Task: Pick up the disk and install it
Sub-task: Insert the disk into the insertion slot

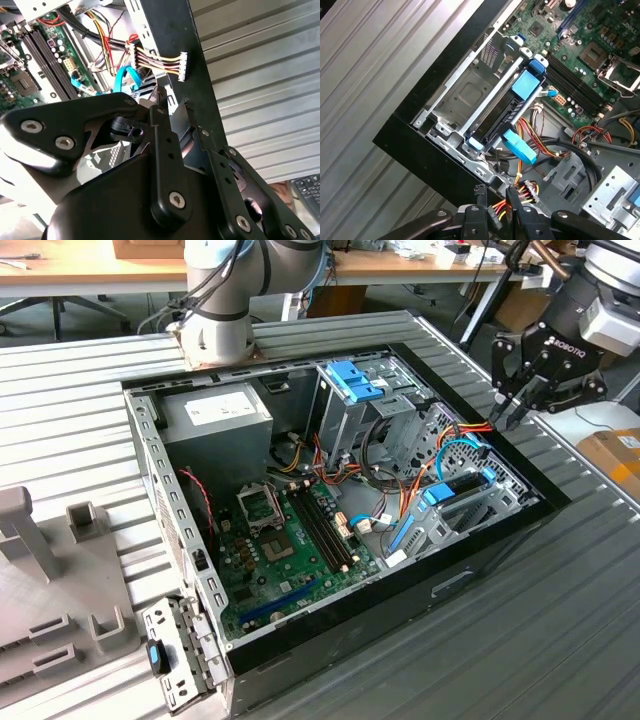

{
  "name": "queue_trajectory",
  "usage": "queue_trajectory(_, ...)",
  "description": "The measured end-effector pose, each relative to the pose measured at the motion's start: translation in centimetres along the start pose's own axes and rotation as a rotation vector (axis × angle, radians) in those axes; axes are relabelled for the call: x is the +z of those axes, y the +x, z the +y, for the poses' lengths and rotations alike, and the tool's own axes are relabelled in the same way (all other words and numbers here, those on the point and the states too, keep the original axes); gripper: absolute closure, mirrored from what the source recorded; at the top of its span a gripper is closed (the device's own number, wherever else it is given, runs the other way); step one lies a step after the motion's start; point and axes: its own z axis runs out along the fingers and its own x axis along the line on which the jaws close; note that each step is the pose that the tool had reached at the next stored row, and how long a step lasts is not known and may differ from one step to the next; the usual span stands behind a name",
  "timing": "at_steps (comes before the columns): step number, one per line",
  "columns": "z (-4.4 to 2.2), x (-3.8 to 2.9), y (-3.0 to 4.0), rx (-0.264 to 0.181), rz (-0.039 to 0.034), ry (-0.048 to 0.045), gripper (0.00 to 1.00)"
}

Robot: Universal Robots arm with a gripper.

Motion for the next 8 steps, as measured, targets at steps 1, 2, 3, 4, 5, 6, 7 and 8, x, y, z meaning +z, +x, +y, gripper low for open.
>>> queue_trajectory(1, -0.02, 0.01, 0.01, -0.018, -0.0012, 0.0002, 0.71)
queue_trajectory(2, -0.04, 0.02, 0.02, -0.032, -0.0015, -0.0001, 0.71)
queue_trajectory(3, -0.05, 0.04, 0.04, -0.046, -0.0014, -0.0008, 0.71)
queue_trajectory(4, -0.11, 0.06, 0.10, -0.075, -0.0019, -0.0016, 0.71)
queue_trajectory(5, -0.17, 0.06, 0.14, -0.091, -0.0034, -0.0010, 0.71)
queue_trajectory(6, -0.23, 0.06, 0.19, -0.105, -0.0053, 0.0003, 0.71)
queue_trajectory(7, -0.30, 0.06, 0.25, -0.115, -0.0081, 0.0024, 0.71)
queue_trajectory(8, -0.36, 0.06, 0.31, -0.123, -0.0109, 0.0046, 0.71)
